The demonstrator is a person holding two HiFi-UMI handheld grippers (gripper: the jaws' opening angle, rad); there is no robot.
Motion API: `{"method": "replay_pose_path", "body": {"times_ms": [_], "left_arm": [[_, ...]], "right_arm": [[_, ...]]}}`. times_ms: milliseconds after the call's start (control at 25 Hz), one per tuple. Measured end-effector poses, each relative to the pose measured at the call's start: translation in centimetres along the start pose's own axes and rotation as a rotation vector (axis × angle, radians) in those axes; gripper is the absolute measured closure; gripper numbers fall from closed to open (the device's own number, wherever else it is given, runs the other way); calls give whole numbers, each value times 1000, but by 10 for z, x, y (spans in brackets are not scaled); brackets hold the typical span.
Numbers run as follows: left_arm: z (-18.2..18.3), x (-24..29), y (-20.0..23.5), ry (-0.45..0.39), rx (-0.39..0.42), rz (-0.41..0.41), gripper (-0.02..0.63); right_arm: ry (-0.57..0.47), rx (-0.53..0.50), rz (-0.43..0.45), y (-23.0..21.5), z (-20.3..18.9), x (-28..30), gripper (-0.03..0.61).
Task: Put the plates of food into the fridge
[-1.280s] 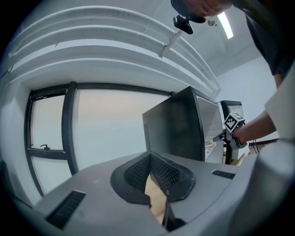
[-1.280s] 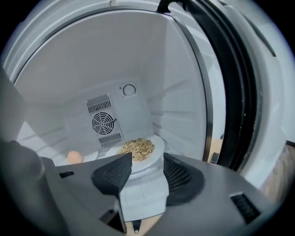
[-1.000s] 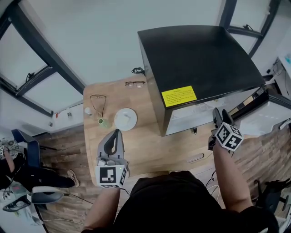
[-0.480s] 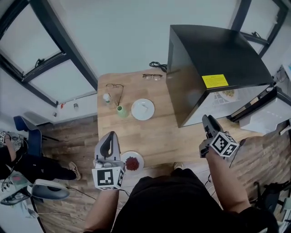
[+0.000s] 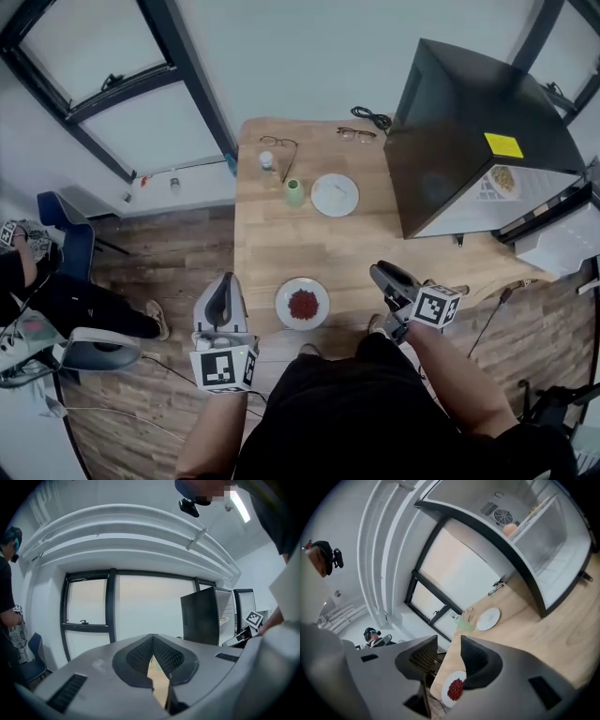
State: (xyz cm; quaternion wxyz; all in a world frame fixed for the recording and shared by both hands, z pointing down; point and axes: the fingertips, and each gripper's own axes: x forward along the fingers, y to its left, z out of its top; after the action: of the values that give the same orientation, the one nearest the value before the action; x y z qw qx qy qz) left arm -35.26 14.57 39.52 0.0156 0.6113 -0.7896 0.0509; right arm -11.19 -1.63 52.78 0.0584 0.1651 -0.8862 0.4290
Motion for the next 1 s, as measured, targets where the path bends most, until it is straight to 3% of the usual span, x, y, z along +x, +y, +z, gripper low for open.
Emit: {"method": "replay_pose_path", "body": {"times_ms": [320,520,760,1000], "left_arm": [[-29,-53,29,57,8,20,611],[-38,-81,44,92,15,49,611],[-44,-107,56,135,41,98,611],[-42,-115,62,153,75,98,611]], "right_arm": [[156,132,-76,3,-125,24,407],[199,300,-144,-10,-183,30,407],[281,366,-217,-27,-232,39,407],[268,436,-232,-36,-244,60,407]]}}
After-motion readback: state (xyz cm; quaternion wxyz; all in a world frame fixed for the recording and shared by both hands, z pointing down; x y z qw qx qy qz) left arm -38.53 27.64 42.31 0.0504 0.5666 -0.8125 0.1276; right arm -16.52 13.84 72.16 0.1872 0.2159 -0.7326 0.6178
